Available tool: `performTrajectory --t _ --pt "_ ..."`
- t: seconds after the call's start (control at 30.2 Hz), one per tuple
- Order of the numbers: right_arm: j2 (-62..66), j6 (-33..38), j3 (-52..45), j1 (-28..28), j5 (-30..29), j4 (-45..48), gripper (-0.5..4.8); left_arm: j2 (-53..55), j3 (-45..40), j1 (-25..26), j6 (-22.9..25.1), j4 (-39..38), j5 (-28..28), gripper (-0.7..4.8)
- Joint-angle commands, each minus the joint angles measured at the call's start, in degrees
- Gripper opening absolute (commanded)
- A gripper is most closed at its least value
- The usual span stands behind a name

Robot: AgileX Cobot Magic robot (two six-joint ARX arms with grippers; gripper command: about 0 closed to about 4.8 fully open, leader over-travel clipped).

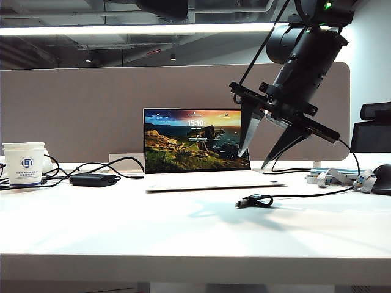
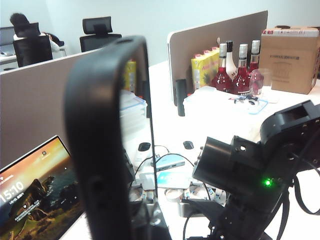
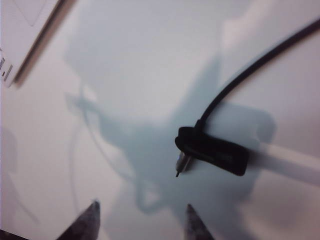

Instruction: Pick up the black phone, pick up the charger plug, insert the charger plug into the phone's charging port, and finally place the connected phone back on the desk.

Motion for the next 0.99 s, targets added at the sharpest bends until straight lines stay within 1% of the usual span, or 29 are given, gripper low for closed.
performTrajectory --t 0.03,0.17,0.23,0.33,0.43,0.53,0.79,0.99 --pt "0.3 3.3 0.1 0.7 0.3 -1.0 2.13 -1.4 0.4 -0.1 0.0 3.2 0.0 -0.06" --pt "0.7 3.9 0.0 2.8 3.0 -1.2 2.13 -2.3 0.4 -0.1 0.0 3.1 0.1 -0.06" --pt "2.0 6.6 0.1 4.3 2.9 1.3 2.12 -2.7 0.4 -0.1 0.0 3.0 0.1 -0.06" --pt "3.4 9.3 0.1 4.6 2.8 3.3 2.12 -2.8 0.4 -0.1 0.0 2.8 0.1 -0.06" --pt "4.9 10.8 0.1 4.7 3.2 2.9 2.12 -2.8 0.4 -0.1 0.0 2.4 0.5 -0.06" --pt "5.3 10.9 0.1 4.7 3.7 2.8 2.12 -2.8 0.4 -0.1 0.0 2.3 0.5 -0.06" --pt "5.4 10.9 0.1 4.7 9.7 3.0 2.12 -3.0 0.4 -0.1 0.0 2.4 0.4 -0.06" --pt "6.8 10.8 0.1 4.7 10.1 3.4 2.12 -3.1 0.4 -0.1 0.0 2.3 0.5 -0.06"
